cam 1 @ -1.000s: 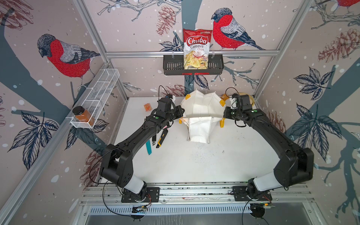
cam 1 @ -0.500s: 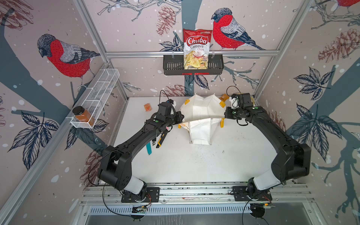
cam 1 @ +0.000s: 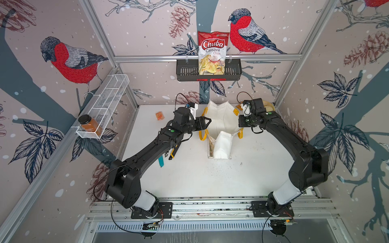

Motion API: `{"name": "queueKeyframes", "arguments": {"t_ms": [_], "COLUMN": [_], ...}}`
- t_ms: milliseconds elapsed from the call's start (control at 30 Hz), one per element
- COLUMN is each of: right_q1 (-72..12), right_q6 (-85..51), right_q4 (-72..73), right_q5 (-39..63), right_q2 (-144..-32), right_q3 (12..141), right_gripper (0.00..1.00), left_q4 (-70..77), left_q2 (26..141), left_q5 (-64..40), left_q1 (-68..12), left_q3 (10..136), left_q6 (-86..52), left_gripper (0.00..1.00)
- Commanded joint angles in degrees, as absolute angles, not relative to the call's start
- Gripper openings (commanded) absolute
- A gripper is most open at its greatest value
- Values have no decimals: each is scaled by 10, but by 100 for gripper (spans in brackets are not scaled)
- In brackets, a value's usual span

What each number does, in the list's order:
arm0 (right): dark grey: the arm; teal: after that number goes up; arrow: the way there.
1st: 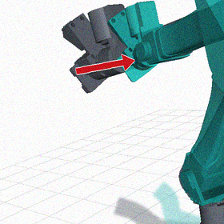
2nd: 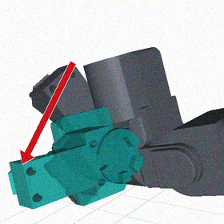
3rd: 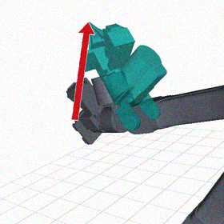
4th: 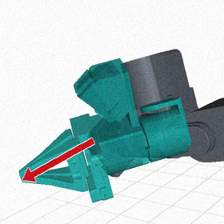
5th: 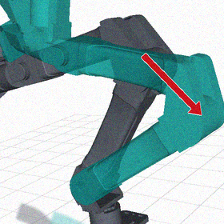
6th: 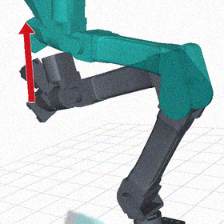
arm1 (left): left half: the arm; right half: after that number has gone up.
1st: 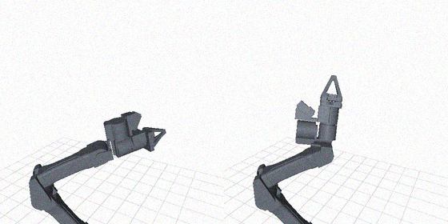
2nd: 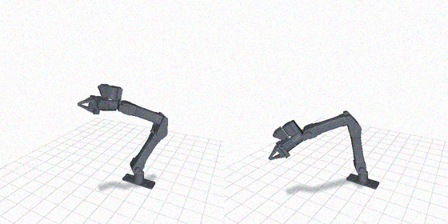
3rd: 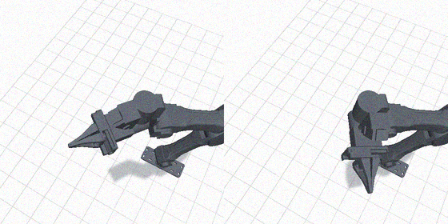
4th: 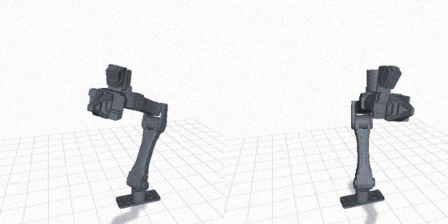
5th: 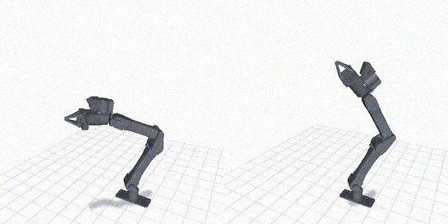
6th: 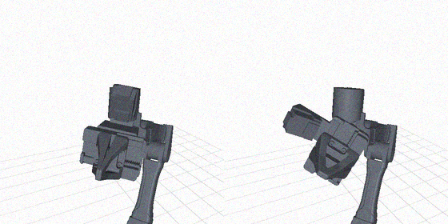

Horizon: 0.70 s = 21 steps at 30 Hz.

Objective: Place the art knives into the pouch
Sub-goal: Pick up the utility knife at the center of the board.

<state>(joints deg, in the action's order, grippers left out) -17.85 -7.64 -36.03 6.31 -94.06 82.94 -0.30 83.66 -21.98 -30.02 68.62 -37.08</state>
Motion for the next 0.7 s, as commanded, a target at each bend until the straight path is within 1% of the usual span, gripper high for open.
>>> {"name": "queueKeyframes", "arguments": {"t_ms": [0, 33, 67, 100, 167, 267, 367, 500, 633, 667], "right_q1": [-181, -181, -180, -180, -180, -181, -183, -187, -194, -194], "right_q6": [-72, -73, -74, -74, -75, -76, -77, -73, -74, -73], "right_q4": [-353, -353, -352, -353, -352, -348, -347, -348, -349, -348], "right_q5": [68, 64, 63, 63, 63, 67, 70, 70, 67, 66], "right_q2": [-944, -945, -944, -945, -943, -939, -939, -946, -952, -952], "right_q3": [836, 836, 835, 836, 834, 832, 835, 841, 842, 842], "right_gripper": [0, 0, 0, 0, 0, 0, 0, 0, 0, 0], "left_q4": [21, 11, 1, -15, -40, -90, -159, -209, -209, -205], "left_q2": [807, 794, 783, 772, 753, 726, 709, 712, 726, 728], "left_q5": [-201, -187, -174, -162, -159, -130, -43, 13, 58, 56], "left_q1": [-299, -295, -290, -281, -255, -224, -222, -221, -221, -221], "left_q3": [694, 694, 693, 693, 686, 670, 652, 613, 575, 561], "left_q6": [-366, -360, -352, -344, -330, -297, -267, -248, -276, -275], "left_gripper": [63, 71, 76, 79, 77, 78, 95, 96, 96, 96]}}
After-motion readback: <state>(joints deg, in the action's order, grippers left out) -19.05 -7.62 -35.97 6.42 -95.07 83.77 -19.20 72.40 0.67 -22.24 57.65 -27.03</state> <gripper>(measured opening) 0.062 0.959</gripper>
